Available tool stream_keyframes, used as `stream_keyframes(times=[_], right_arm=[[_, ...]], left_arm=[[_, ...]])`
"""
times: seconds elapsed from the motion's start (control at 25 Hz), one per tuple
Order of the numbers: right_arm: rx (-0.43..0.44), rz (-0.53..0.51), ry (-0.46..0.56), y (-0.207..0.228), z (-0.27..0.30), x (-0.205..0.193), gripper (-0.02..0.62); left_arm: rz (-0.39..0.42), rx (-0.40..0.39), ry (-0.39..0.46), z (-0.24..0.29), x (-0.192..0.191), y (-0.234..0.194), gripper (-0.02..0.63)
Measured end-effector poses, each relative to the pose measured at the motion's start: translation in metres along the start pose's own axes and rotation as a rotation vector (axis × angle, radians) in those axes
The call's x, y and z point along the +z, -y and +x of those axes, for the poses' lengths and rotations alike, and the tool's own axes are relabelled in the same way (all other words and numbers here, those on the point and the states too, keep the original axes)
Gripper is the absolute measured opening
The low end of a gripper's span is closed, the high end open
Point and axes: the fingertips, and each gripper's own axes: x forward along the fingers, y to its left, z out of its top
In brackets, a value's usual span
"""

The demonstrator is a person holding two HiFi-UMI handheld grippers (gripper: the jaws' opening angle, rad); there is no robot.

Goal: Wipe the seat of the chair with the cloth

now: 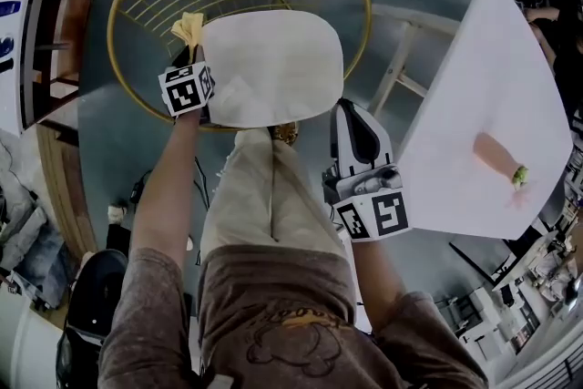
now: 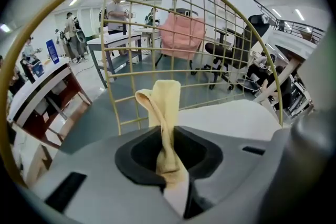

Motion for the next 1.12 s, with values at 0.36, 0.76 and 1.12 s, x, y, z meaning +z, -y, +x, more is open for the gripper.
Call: stream_keyframes(times=[0.36,0.76,1.12], right_arm=[[-0.002,0.007,-0.027,-0.001,-0.001,-0.012,0.028],[-0.03,0.021,-0.033,0.006,-0.007,-0.016,0.028],[-0.065,0.038,-0.025,0.018,-0.02,-0.017,0.028]], left_arm=[[-0.06,-0.054,-0.071,0.016,0.002,0.02,0.075],[0.03,-0.251,-0.176,0.036,0.003,0.106,0.075],[0.062,-0.287,-0.203,0.043,0.01,0.16,0.075]])
